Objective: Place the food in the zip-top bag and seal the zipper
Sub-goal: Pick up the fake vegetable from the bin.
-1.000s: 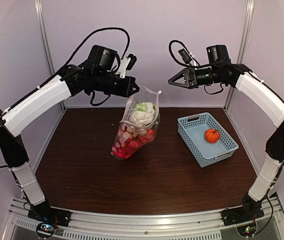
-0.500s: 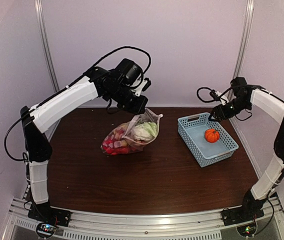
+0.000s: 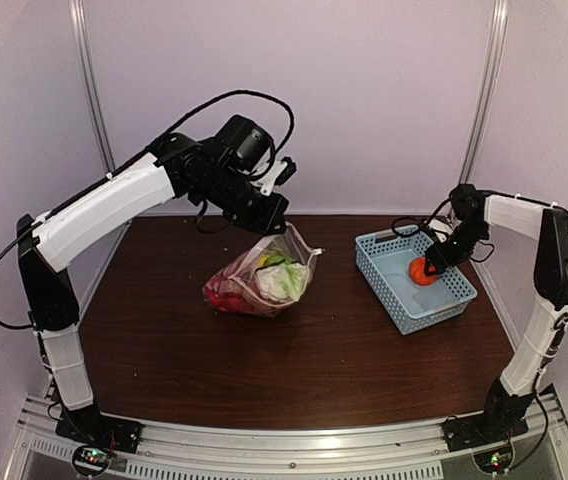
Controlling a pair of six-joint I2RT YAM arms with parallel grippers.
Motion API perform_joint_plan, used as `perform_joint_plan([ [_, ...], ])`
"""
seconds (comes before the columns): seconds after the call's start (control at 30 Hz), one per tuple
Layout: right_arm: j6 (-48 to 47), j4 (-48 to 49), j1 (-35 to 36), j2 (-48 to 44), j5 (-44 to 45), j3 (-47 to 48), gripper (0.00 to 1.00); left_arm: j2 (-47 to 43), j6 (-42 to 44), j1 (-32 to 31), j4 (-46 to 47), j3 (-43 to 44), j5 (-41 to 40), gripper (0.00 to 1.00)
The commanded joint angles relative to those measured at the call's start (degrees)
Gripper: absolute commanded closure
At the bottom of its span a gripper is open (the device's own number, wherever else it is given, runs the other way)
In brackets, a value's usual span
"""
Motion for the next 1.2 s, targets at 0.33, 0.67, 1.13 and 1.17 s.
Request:
perform_joint_plan([
  [0.33,4.74,5.86,3.57,10.25,5.27,6.58,0.01,-2.49,-1.27,0.21,7.22,-3.52,4.20,1.00],
  [0.67,5.50,10.98,5.08,11.96,11.60,5.26,0.12,-3.11,-1.37,0.20,7.63,-4.79,4.13,1.00],
  [1.13,4.66,5.66,9.81,-11.45,-15.49,3.71,0.34,-3.81,-1.39,1.23,11.45,-8.11,5.93,1.00],
  [1.17,4.88,5.87,11.23,-13.29,-20.49,3.67,0.34,-3.73,-1.66,1.26,12.18,-8.05,8.27,1.00],
])
